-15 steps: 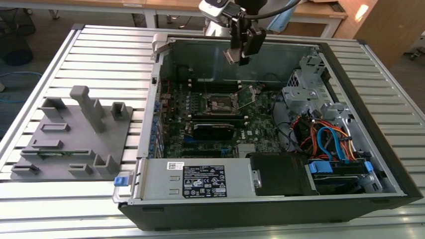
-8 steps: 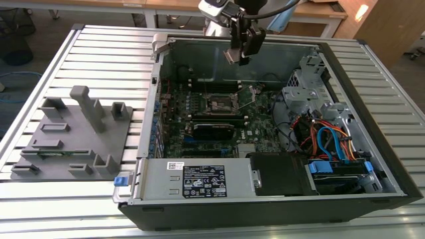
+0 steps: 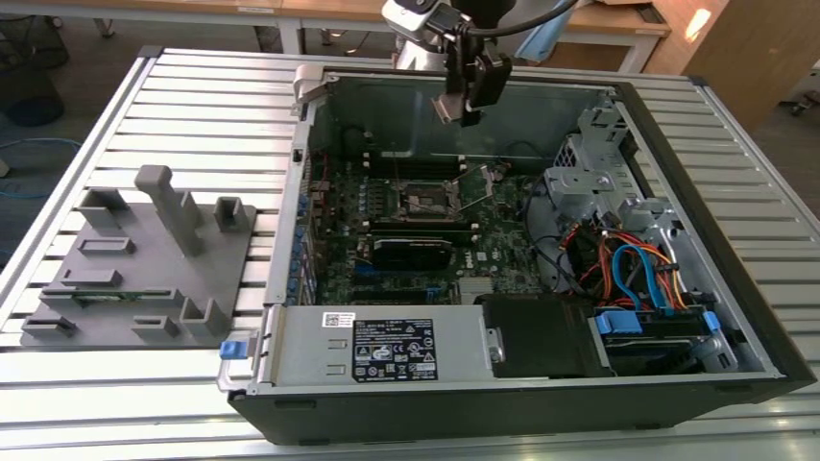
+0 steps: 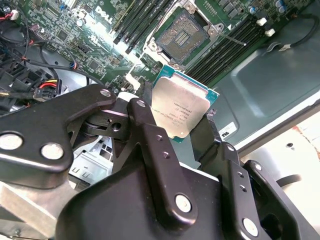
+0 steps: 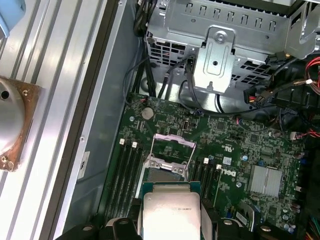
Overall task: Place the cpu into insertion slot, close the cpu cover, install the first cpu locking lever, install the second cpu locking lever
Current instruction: 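Place the cpu into insertion slot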
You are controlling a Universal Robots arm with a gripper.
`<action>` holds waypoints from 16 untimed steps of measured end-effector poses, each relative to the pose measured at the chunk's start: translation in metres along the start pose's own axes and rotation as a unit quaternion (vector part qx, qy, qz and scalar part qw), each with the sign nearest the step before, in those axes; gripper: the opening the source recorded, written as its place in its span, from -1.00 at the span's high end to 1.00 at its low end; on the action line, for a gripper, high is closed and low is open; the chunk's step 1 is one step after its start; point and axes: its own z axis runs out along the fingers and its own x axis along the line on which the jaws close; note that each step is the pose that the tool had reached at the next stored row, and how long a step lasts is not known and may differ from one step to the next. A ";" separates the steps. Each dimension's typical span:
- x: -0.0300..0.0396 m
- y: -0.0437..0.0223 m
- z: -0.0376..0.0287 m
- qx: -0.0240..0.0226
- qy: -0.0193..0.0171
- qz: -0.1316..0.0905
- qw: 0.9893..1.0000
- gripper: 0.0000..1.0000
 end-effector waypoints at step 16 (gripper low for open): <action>0.0000 0.0000 0.0000 0.000 -0.001 0.009 1.000 -0.08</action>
